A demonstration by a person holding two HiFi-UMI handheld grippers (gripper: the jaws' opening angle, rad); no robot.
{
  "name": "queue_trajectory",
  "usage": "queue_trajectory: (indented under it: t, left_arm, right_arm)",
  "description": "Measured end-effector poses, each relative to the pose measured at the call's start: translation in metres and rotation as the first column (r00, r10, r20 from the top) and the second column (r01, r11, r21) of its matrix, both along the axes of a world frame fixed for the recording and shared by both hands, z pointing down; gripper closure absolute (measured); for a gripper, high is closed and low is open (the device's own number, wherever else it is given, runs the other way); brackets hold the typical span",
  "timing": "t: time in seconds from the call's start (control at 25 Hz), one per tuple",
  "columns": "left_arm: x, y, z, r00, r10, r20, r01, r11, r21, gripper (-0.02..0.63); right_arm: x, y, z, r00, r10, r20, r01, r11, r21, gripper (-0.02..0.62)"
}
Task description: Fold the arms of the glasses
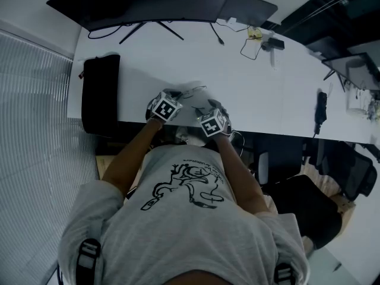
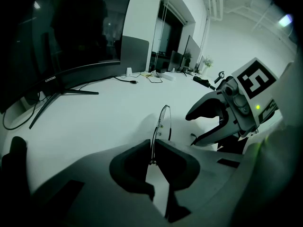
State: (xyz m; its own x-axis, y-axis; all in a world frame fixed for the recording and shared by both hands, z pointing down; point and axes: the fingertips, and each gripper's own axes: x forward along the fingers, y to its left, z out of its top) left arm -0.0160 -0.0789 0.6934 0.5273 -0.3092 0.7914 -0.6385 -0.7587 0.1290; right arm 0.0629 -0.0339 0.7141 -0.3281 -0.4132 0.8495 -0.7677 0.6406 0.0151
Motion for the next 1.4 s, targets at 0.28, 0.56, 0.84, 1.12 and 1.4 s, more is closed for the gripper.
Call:
queue_trajectory:
  t: [0.28, 0.56, 0.84, 1.12, 1.4]
  left_arm:
    - [0.0016, 0.0023, 0.004, 1.0, 0.021, 0.002, -0.021, 1.0, 0.009, 0.568]
    - [0.002, 0.0054, 0.0029, 0.999, 0.039, 0.02, -0.039, 0.999, -0.002, 0.571]
    - [0.0041, 0.005, 0.0031, 0.998, 0.06, 0.024, -0.06, 0.998, 0.004, 0.571]
    - [0.0051, 0.0067, 0.0029, 0.997, 0.073, 0.029, -0.073, 0.997, 0.001, 0.571]
    - [0.0061, 0.0053, 0.0025, 0.995, 0.096, 0.041, -0.096, 0.995, 0.015, 0.569]
  right_arm:
    - [0.0019, -0.0007, 0.0024, 1.0, 0.003, -0.007, -0.003, 1.0, -0.001, 0.314]
    - [0.0027, -0.0025, 0.0042, 1.0, 0.0, -0.01, 0.0, 1.0, -0.007, 0.314]
    - [0.0046, -0.006, 0.0046, 1.0, 0.001, -0.015, -0.001, 1.0, -0.004, 0.314]
    - [0.0067, -0.0079, 0.005, 1.0, 0.006, -0.02, -0.006, 1.0, -0.007, 0.314]
    - [0.0062, -0.0089, 0.006, 1.0, 0.004, -0.016, -0.004, 1.0, -0.009, 0.318]
